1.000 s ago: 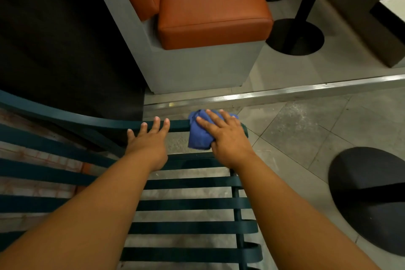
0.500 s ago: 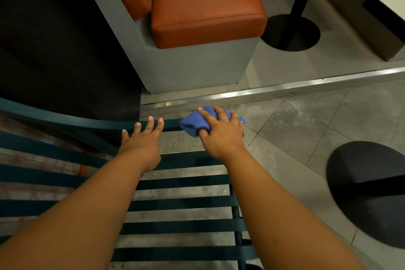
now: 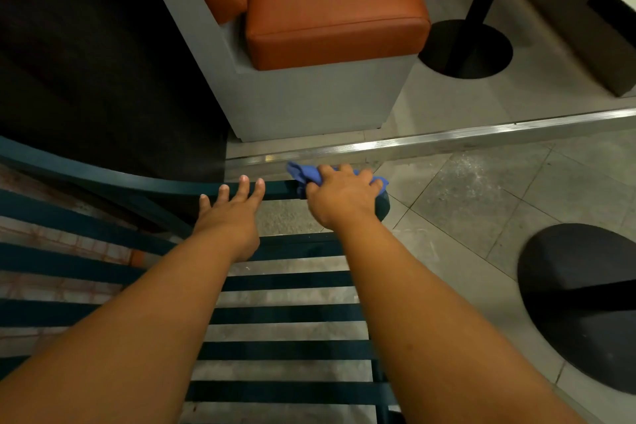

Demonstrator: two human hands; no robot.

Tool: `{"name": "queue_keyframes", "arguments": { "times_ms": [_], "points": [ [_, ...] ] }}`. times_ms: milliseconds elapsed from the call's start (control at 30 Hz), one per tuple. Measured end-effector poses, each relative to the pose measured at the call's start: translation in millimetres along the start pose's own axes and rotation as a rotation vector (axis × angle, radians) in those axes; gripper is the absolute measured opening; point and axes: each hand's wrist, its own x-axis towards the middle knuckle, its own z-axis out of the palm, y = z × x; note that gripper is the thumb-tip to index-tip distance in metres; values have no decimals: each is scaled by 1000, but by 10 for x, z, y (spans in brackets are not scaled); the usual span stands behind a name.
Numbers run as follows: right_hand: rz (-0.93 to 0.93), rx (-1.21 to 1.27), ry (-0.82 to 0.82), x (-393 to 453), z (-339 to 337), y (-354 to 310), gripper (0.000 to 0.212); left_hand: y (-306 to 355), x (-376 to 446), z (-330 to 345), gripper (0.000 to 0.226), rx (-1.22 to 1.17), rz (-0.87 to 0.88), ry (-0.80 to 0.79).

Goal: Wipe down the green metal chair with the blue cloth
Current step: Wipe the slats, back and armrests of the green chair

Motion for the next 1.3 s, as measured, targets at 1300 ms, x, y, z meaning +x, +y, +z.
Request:
{"name": "queue_keyframes", "arguments": {
  "times_ms": [1300],
  "points": [
    [-168,83,193,-193,315,13,50,109,-15,-6,99,134,-58,38]
  ]
}}
